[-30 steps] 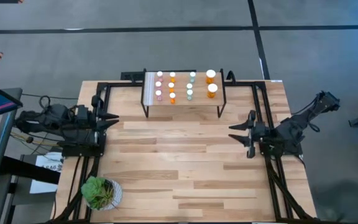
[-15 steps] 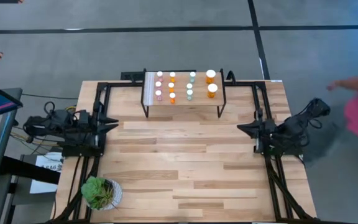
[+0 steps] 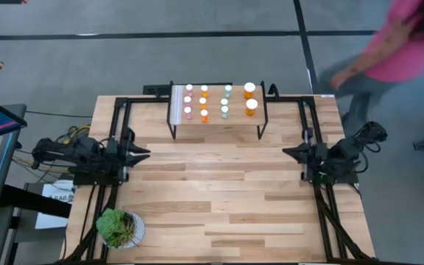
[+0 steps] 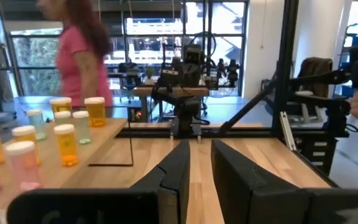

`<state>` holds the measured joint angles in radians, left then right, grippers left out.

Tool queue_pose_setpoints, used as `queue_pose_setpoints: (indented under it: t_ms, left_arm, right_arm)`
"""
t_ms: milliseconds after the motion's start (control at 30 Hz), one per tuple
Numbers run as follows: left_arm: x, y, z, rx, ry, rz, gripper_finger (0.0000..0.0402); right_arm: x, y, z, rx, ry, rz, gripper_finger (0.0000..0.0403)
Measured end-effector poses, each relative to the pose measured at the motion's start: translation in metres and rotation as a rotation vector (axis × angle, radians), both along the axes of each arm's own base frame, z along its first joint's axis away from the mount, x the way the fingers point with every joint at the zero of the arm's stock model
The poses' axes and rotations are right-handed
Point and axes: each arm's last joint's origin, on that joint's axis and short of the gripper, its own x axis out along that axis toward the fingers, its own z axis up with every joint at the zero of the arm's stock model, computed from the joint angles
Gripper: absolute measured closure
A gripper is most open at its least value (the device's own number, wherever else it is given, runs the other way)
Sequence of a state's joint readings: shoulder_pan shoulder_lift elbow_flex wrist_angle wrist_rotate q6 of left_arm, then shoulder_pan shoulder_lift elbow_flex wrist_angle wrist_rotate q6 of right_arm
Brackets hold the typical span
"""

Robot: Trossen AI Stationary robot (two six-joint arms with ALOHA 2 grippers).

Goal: Pick and place medicine bottles onto shelf by color
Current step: Return to Home Position

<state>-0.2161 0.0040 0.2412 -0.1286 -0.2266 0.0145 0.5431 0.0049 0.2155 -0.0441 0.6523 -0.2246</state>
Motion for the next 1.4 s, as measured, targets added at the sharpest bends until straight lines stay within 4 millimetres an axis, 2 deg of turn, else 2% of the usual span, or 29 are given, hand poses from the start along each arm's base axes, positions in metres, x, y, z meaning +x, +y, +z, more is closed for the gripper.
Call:
queue_pose_setpoints:
  t_ms: [67, 233, 300, 400, 533, 667, 867, 1167, 1400]
  left_arm:
    - [0.006, -0.001, -0.01, 0.003, -0.018, -0.001, 0.0347]
    - [0.018, -0.003, -0.044, 0.051, -0.018, 0.022, 0.0347]
    - [0.02, -0.003, -0.051, 0.044, -0.032, 0.043, 0.0347]
    - [0.02, -0.002, -0.054, 0.006, 0.0, 0.021, 0.0347]
    - [0.021, -0.004, -0.056, 0.01, 0.018, -0.028, 0.0364]
    - [0.021, -0.004, -0.059, 0.042, 0.047, -0.028, 0.0396]
    - [0.021, -0.004, -0.059, 0.059, 0.045, -0.032, 0.0401]
    - [0.021, -0.004, -0.059, 0.084, 0.038, -0.041, 0.04]
    - [0.021, -0.007, -0.057, 0.088, 0.017, -0.142, 0.04]
  right_arm:
    - [0.001, 0.0, -0.003, 0.019, -0.012, -0.002, 0.0395]
    - [0.011, 0.005, -0.028, 0.012, -0.008, 0.02, 0.04]
    - [0.014, 0.005, -0.038, 0.011, 0.002, 0.006, 0.0399]
    - [0.018, 0.003, -0.053, 0.034, 0.031, -0.025, 0.0397]
    - [0.02, -0.001, -0.056, 0.103, 0.044, -0.053, 0.0398]
    - [0.021, -0.003, -0.055, 0.076, 0.041, -0.05, 0.04]
    - [0.022, -0.008, -0.056, 0.071, 0.05, -0.094, 0.04]
    - [0.023, -0.017, -0.057, 0.071, 0.053, -0.21, 0.0376]
    - [0.023, -0.021, -0.056, 0.075, 0.041, -0.247, 0.0368]
